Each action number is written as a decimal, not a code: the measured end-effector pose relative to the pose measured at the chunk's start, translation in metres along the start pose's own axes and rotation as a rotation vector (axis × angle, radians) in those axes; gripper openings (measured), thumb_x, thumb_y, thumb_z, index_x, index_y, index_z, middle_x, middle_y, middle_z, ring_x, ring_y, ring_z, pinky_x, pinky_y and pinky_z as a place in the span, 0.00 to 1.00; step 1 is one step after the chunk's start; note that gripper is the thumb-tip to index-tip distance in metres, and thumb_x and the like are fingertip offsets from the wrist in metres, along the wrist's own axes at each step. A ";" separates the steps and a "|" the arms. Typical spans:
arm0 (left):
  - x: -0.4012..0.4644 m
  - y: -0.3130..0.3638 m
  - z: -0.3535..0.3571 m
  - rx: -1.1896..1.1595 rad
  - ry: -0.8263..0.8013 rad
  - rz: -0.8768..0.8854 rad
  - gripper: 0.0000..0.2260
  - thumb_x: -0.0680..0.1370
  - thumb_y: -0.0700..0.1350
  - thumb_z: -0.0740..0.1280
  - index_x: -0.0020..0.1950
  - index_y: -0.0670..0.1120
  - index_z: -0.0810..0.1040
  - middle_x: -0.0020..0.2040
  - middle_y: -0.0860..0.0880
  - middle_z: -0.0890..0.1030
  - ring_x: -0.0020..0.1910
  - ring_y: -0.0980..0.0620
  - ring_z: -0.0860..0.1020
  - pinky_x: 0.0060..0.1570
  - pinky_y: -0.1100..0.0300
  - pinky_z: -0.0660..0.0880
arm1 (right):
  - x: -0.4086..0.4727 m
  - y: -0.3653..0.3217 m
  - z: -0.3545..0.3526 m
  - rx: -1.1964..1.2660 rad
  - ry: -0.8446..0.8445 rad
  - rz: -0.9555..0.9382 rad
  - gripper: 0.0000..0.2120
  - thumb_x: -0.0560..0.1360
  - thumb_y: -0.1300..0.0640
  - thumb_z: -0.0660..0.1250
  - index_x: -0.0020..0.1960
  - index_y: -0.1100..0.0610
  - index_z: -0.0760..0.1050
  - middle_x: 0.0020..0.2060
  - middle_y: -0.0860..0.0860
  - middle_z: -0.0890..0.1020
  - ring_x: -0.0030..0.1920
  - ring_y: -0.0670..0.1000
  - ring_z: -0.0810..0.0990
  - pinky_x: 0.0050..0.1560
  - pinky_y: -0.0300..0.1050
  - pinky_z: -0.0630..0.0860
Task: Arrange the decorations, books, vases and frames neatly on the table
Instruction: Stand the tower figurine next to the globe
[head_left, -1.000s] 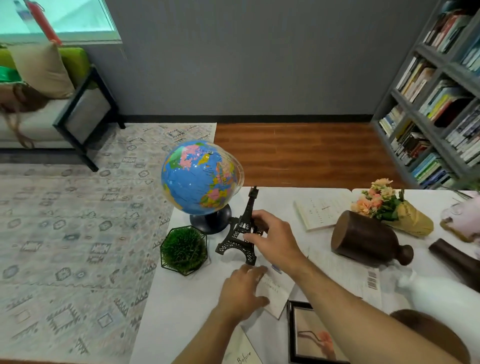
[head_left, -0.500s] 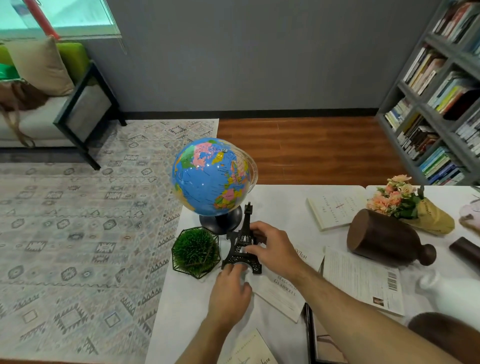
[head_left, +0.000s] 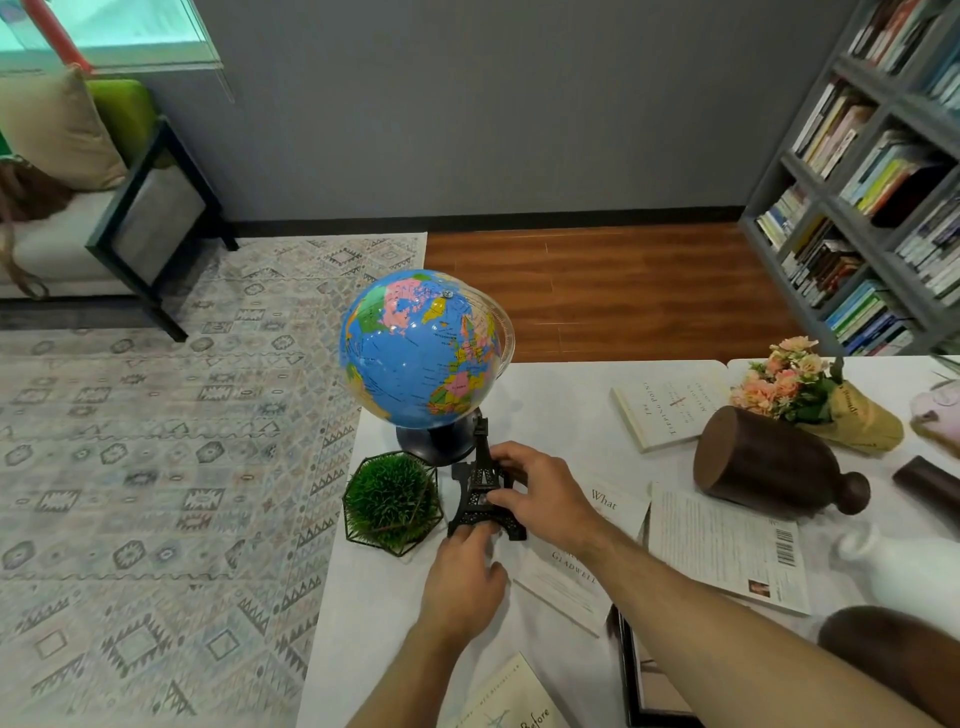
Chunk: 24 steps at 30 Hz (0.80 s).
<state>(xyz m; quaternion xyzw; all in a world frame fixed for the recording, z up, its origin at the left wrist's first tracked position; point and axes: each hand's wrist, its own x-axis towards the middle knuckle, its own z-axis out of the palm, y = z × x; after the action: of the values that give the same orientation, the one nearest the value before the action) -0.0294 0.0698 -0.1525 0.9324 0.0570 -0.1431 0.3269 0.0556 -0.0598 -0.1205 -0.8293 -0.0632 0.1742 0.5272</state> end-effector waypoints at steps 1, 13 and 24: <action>0.000 0.000 0.000 0.003 -0.002 -0.001 0.21 0.76 0.42 0.63 0.69 0.49 0.72 0.62 0.49 0.76 0.60 0.49 0.73 0.60 0.54 0.73 | 0.000 0.000 0.000 -0.011 -0.001 -0.005 0.22 0.71 0.63 0.74 0.62 0.47 0.78 0.56 0.47 0.84 0.58 0.44 0.81 0.56 0.38 0.79; 0.000 0.034 -0.006 -0.015 0.079 0.128 0.13 0.78 0.42 0.61 0.60 0.48 0.79 0.54 0.50 0.80 0.51 0.53 0.77 0.52 0.56 0.77 | -0.008 -0.009 -0.018 -0.089 -0.010 -0.060 0.25 0.72 0.65 0.73 0.66 0.50 0.75 0.61 0.47 0.81 0.62 0.44 0.78 0.65 0.36 0.71; 0.020 0.141 0.013 -0.088 0.041 0.321 0.13 0.78 0.42 0.62 0.60 0.49 0.78 0.53 0.52 0.77 0.51 0.53 0.76 0.51 0.61 0.72 | -0.037 -0.026 -0.133 -0.223 0.270 -0.110 0.16 0.78 0.66 0.67 0.61 0.49 0.78 0.47 0.41 0.81 0.50 0.39 0.80 0.51 0.27 0.75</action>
<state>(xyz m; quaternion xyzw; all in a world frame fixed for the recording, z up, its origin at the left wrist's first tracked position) 0.0144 -0.0477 -0.0848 0.9170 -0.0798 -0.0673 0.3850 0.0706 -0.1720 -0.0379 -0.8938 -0.0559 0.0240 0.4442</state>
